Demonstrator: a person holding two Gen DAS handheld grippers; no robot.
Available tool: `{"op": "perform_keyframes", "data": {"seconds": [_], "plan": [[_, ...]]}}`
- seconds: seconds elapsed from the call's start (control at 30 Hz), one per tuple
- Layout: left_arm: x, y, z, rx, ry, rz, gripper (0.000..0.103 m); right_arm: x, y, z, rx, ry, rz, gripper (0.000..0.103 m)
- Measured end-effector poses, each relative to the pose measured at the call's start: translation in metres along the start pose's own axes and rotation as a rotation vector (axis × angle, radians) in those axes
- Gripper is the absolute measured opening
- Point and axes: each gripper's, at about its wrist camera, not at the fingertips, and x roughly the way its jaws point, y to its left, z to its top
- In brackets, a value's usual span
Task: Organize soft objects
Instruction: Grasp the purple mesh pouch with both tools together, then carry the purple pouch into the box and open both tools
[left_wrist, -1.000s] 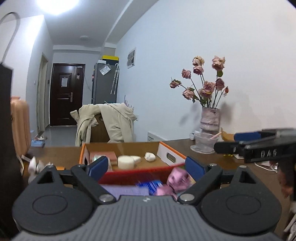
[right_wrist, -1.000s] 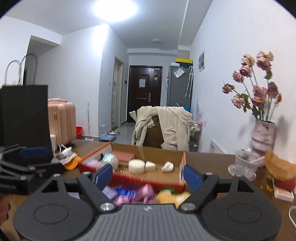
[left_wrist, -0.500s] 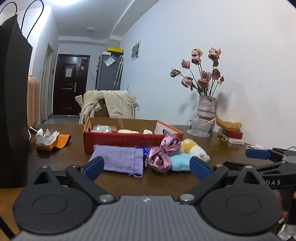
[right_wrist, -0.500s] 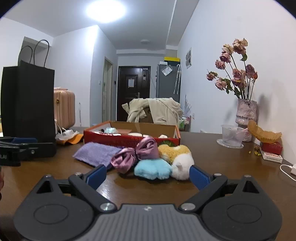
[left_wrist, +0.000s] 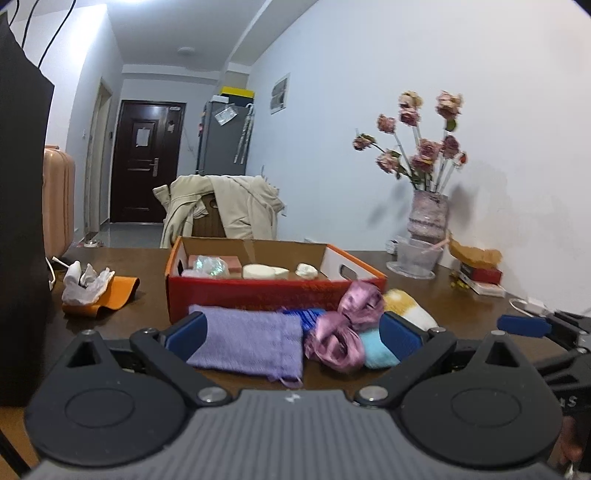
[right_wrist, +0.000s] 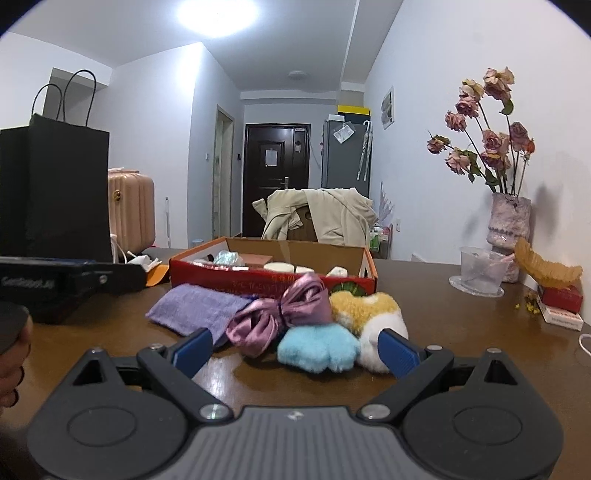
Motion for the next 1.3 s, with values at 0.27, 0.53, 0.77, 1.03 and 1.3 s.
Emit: {"op": "perform_keyframes", "data": {"seconds": [0.27,0.53,0.77,1.03,1.3], "plan": [[0.068,0.069,0.021,-0.101,0.082,0.026,0.101,0.053,0.000,0.029,0.093,0.046,0.088,0.086],[0.118,0.130,0.000,-0.311,0.226,-0.014,0.074,0.136,0.048,0.042,0.077,0.183,0.182,0.065],[0.131,0.151,-0.014,-0.448,0.288,-0.114,0.038,0.208,0.064,0.043,0.047,0.337,0.124,0.051],[0.130,0.146,-0.015,-0.443,0.312,-0.135,0.008,0.208,0.069,0.038,-0.004,0.314,0.117,0.014],[0.077,0.109,0.027,-0.373,0.180,-0.156,0.006,0.154,0.061,0.071,0.008,0.184,0.171,0.012]]}}
